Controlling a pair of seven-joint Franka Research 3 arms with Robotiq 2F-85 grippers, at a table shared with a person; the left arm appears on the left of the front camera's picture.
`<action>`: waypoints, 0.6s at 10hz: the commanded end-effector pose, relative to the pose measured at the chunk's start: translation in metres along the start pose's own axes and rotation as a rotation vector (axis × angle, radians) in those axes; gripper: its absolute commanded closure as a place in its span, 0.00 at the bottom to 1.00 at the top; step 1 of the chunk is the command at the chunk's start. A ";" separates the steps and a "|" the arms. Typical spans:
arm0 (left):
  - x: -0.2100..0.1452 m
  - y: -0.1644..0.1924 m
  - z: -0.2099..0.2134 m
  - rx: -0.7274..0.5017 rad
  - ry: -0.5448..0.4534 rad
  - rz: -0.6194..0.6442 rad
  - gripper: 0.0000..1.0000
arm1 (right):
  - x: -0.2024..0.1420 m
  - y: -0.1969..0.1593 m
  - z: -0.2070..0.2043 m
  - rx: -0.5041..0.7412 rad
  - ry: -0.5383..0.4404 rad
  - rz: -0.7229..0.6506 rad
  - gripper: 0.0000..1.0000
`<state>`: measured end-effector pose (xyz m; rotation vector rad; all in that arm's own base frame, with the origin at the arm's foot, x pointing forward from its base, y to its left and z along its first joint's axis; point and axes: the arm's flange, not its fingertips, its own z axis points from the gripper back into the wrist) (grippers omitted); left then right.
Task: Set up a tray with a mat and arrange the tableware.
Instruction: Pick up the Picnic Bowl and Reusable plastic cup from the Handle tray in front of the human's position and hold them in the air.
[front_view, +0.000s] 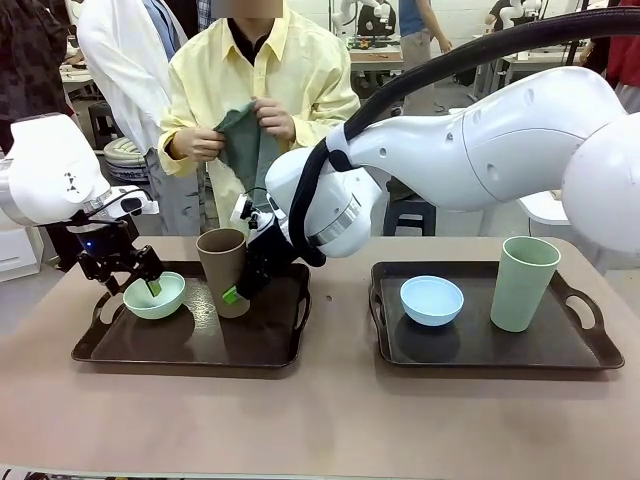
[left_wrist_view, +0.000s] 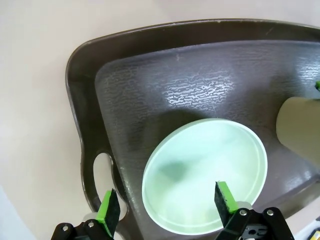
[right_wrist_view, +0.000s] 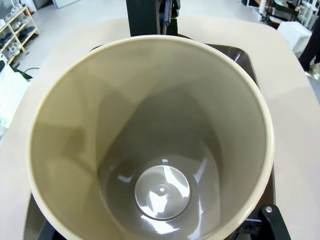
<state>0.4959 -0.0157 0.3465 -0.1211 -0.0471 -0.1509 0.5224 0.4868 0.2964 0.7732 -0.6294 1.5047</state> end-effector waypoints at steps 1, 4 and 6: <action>0.011 -0.002 -0.005 -0.009 -0.009 0.032 0.00 | 0.000 -0.001 -0.001 -0.011 0.002 0.018 0.00; 0.014 -0.001 -0.010 -0.029 0.007 0.035 1.00 | -0.002 -0.002 0.000 -0.008 -0.011 0.043 0.60; 0.013 -0.003 -0.007 -0.035 0.006 0.041 1.00 | -0.002 -0.002 -0.001 -0.001 -0.010 0.044 0.76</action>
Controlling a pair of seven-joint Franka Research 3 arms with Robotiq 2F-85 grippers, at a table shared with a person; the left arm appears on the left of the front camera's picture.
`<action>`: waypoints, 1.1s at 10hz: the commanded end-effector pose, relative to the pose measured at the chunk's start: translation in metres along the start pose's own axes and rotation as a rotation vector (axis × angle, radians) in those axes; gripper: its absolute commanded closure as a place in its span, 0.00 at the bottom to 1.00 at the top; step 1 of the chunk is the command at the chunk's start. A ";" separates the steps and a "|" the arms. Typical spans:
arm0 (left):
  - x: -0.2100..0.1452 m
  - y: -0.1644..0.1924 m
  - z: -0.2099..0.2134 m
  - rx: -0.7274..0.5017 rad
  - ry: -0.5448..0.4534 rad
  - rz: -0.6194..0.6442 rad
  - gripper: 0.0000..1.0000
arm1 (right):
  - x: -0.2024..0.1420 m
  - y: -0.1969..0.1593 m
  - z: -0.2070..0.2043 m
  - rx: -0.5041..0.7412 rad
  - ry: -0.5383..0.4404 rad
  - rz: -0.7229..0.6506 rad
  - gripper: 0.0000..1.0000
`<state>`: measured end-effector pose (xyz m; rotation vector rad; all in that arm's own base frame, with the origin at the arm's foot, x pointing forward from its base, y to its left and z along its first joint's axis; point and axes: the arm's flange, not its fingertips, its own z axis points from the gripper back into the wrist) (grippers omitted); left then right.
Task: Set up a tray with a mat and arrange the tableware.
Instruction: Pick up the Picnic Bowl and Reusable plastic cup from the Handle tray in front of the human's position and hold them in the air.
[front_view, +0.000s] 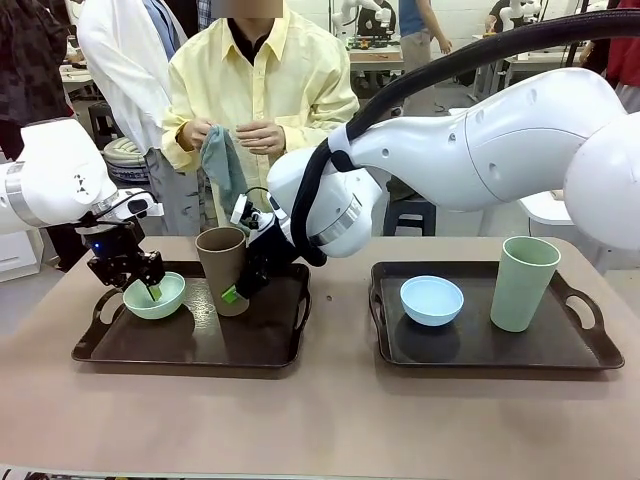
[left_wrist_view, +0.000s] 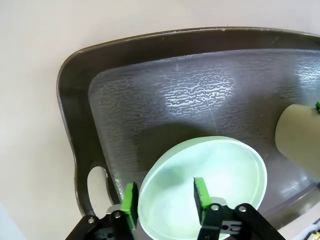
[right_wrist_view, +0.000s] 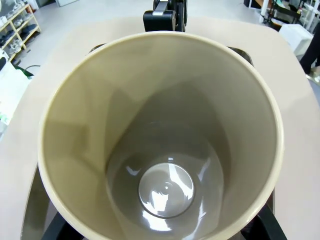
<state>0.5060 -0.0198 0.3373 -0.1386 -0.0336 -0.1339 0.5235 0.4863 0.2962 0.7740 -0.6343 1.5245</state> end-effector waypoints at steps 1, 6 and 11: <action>0.002 0.000 0.004 -0.019 -0.006 0.025 0.80 | -0.001 0.000 -0.002 -0.006 -0.008 0.025 1.00; -0.001 0.001 0.008 -0.021 0.003 0.033 1.00 | -0.001 0.000 -0.002 -0.016 0.004 0.013 1.00; -0.012 -0.002 0.033 -0.062 0.036 0.030 1.00 | 0.016 0.010 0.027 -0.039 -0.014 -0.008 1.00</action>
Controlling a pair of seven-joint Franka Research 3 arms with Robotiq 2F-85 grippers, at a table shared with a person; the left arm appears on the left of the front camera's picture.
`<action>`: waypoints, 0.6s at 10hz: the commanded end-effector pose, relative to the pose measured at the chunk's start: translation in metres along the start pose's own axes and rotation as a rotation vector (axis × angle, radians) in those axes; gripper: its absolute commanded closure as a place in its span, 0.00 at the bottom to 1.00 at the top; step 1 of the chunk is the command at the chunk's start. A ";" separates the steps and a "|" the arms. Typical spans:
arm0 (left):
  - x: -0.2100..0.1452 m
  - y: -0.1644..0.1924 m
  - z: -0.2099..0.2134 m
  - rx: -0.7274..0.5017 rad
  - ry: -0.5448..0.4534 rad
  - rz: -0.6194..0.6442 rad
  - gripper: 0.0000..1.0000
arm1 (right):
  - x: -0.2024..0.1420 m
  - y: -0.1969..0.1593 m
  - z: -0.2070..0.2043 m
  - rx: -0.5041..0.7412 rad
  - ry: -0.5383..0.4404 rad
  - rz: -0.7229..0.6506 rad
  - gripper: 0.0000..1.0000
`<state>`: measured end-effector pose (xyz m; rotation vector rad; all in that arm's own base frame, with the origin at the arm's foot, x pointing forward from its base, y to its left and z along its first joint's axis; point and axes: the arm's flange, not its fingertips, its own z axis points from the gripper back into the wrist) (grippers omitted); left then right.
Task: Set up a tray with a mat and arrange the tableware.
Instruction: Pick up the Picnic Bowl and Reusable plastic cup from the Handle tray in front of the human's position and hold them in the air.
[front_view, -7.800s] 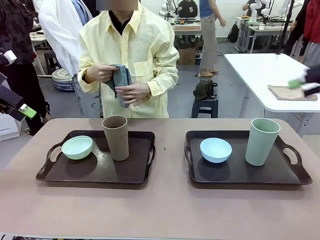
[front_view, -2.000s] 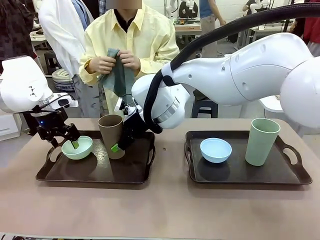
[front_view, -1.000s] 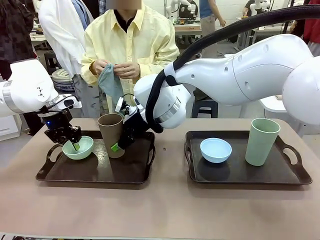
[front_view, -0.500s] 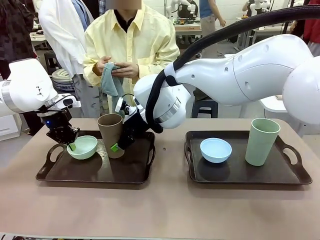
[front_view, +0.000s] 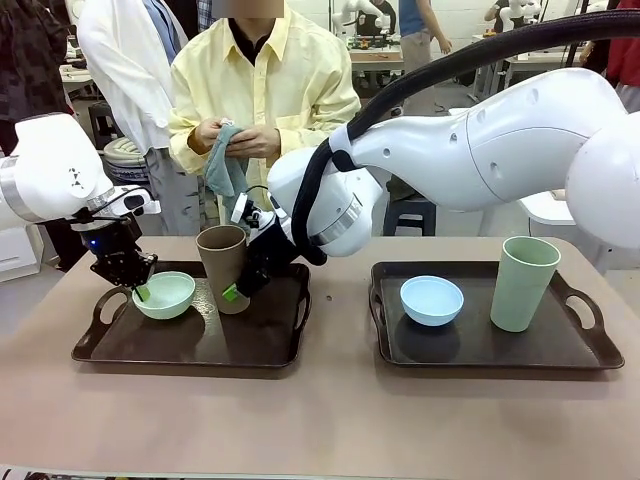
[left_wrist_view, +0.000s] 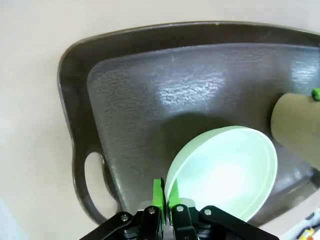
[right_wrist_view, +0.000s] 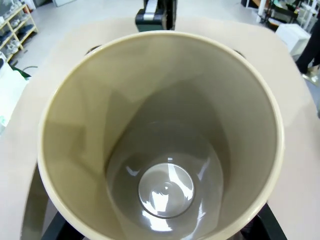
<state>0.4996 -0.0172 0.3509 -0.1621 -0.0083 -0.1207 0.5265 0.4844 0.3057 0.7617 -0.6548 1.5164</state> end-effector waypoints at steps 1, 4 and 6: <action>-0.015 -0.009 0.044 -0.043 -0.002 -0.002 1.00 | 0.027 0.023 0.044 -0.052 -0.002 0.009 1.00; -0.030 -0.026 0.142 0.015 -0.084 -0.026 1.00 | 0.084 0.062 0.104 -0.149 0.040 0.071 1.00; -0.040 -0.041 0.195 0.048 -0.148 -0.042 1.00 | 0.117 0.086 0.131 -0.175 0.066 0.096 1.00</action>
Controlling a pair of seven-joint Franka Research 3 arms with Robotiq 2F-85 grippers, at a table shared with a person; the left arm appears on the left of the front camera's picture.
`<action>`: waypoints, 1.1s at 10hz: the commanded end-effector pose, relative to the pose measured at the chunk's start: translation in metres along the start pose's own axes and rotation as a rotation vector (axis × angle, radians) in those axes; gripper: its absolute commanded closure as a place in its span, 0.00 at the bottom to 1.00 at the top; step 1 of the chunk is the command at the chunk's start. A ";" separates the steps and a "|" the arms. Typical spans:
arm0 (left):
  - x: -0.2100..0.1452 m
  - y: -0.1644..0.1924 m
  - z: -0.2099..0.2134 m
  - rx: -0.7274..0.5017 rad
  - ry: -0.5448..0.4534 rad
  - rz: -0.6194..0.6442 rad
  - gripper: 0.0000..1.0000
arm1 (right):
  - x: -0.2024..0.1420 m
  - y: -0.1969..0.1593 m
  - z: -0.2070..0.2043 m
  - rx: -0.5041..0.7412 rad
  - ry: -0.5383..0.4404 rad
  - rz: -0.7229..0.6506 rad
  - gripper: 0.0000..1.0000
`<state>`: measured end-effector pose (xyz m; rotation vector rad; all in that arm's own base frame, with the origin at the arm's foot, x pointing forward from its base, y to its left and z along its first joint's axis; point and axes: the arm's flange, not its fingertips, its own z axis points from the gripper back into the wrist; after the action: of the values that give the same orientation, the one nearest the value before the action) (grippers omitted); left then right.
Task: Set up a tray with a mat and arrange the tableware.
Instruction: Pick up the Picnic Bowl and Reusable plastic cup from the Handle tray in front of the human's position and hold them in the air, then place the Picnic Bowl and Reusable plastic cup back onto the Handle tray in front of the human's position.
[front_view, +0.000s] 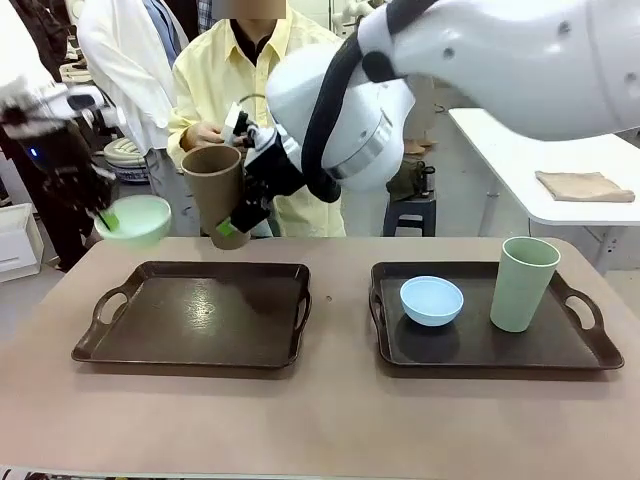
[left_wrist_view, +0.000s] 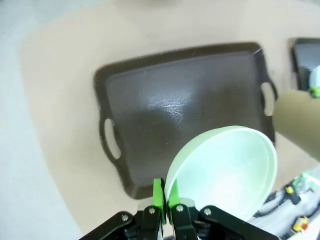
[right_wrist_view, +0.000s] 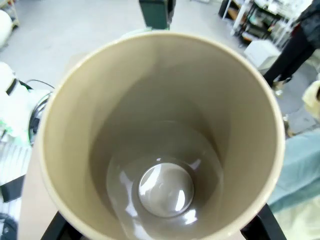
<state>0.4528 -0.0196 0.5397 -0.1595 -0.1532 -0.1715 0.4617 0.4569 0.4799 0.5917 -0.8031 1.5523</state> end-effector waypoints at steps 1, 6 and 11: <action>0.002 -0.009 0.027 0.046 -0.021 0.011 1.00 | 0.011 0.018 0.020 -0.007 0.048 -0.014 1.00; 0.000 -0.010 0.047 0.015 -0.054 -0.008 1.00 | 0.032 0.024 0.034 -0.021 0.009 0.004 1.00; 0.000 -0.010 0.047 0.015 -0.054 -0.008 1.00 | 0.032 0.024 0.034 -0.021 0.009 0.004 1.00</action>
<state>0.4449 -0.0216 0.5844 -0.1514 -0.1966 -0.1650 0.4293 0.4493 0.5221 0.5761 -0.7939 1.5333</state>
